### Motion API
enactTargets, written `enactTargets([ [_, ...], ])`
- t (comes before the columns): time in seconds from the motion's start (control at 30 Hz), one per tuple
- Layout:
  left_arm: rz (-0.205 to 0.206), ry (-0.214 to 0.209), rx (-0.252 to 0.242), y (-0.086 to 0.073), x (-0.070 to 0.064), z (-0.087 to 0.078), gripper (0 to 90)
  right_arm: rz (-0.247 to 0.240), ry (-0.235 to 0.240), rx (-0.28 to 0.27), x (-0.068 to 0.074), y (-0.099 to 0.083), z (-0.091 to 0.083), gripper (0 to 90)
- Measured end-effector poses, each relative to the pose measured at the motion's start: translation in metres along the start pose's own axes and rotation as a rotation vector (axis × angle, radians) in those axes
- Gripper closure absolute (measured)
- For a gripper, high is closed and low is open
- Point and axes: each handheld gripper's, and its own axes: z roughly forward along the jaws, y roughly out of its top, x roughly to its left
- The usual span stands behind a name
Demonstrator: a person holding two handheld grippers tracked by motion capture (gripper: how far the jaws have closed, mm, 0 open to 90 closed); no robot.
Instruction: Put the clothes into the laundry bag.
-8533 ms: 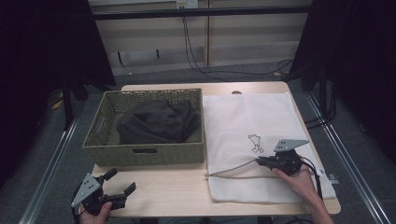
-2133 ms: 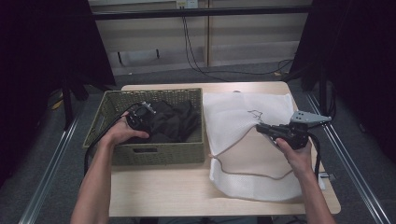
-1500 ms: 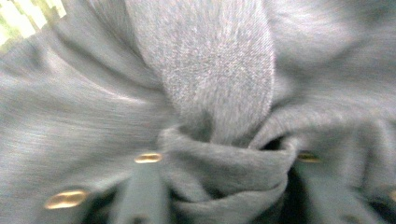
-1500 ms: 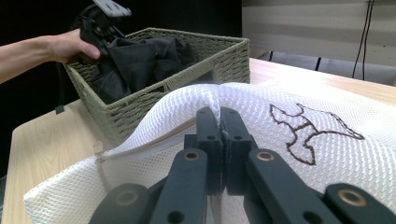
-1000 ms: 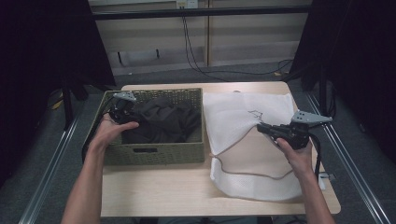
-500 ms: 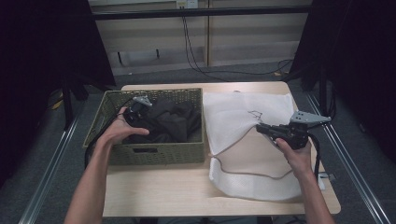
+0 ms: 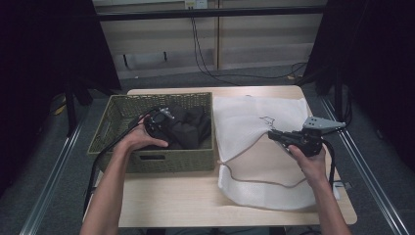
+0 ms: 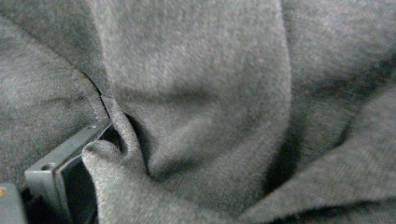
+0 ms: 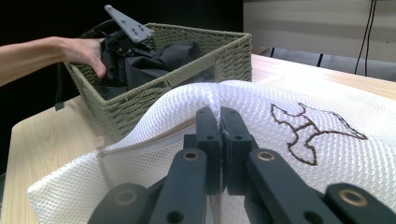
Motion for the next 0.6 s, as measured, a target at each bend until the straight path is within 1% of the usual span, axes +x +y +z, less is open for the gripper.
enactTargets([
  [0.03, 0.026, 0.019, 0.05, 0.004, 0.0, 0.002, 1.1, 0.002, 0.0, -0.001, 0.0, 0.0, 0.0, 88.1],
  [0.07, 0.02, 0.016, 0.071, 0.007, 0.0, 0.002, 5.3, 0.002, -0.001, 0.0, 0.0, 0.0, 0.0, 88.1],
  [0.1, -0.006, 0.032, 0.086, 0.011, -0.001, 0.004, 9.4, 0.002, -0.001, 0.001, 0.0, 0.0, 0.001, 88.1],
  [0.13, 0.001, 0.033, 0.111, 0.014, 0.0, 0.004, 15.7, 0.003, -0.001, 0.001, 0.0, 0.0, 0.001, 88.0],
  [0.17, 0.012, 0.035, 0.122, 0.016, 0.0, 0.005, 21.6, 0.002, -0.001, 0.003, 0.001, 0.0, 0.0, 88.1],
  [0.2, 0.001, 0.033, 0.118, 0.017, -0.001, 0.004, 25.8, -0.003, 0.001, 0.003, 0.001, 0.0, 0.001, 88.0],
  [0.23, 0.025, 0.018, 0.133, 0.018, 0.0, 0.002, 34.0, -0.004, -0.003, 0.004, 0.001, 0.0, 0.0, 88.0],
  [0.27, 0.002, 0.008, 0.114, 0.016, -0.002, 0.002, 39.3, -0.009, -0.005, 0.004, 0.002, 0.0, 0.0, 88.0],
  [0.3, 0.049, 0.016, 0.122, 0.016, 0.0, 0.0, 44.2, -0.008, -0.006, 0.005, 0.002, 0.0, 0.0, 88.0],
  [0.33, 0.023, 0.013, 0.094, 0.014, -0.001, 0.001, 48.3, -0.007, -0.004, 0.005, 0.002, 0.0, 0.0, 88.0],
  [0.37, 0.018, 0.003, 0.09, 0.013, 0.001, 0.0, 50.5, -0.008, -0.005, 0.007, 0.002, 0.0, 0.0, 88.0],
  [0.4, 0.02, 0.005, 0.09, 0.012, 0.001, -0.002, 52.2, -0.007, -0.005, 0.007, 0.002, 0.0, 0.0, 88.0],
  [0.43, 0.002, 0.019, 0.063, 0.011, -0.002, -0.002, 53.6, -0.009, -0.003, 0.007, 0.002, 0.0, 0.0, 88.0],
  [0.47, 0.035, 0.012, 0.093, 0.012, -0.001, -0.004, 55.1, -0.01, -0.006, 0.006, 0.002, 0.0, 0.0, 88.0],
  [0.5, 0.033, 0.011, 0.065, 0.012, -0.002, -0.005, 56.5, -0.009, -0.007, 0.004, 0.002, 0.0, 0.0, 88.0],
  [0.53, 0.026, 0.025, 0.046, 0.011, -0.003, -0.007, 58.0, -0.008, -0.004, 0.004, 0.002, 0.0, 0.0, 88.0],
  [0.57, 0.047, 0.022, 0.047, 0.01, -0.002, -0.01, 58.8, -0.005, -0.008, 0.003, 0.001, 0.0, -0.001, 88.0],
  [0.6, 0.028, 0.025, 0.018, 0.009, -0.003, -0.012, 59.2, -0.005, -0.01, 0.001, 0.001, 0.0, -0.001, 88.0],
])
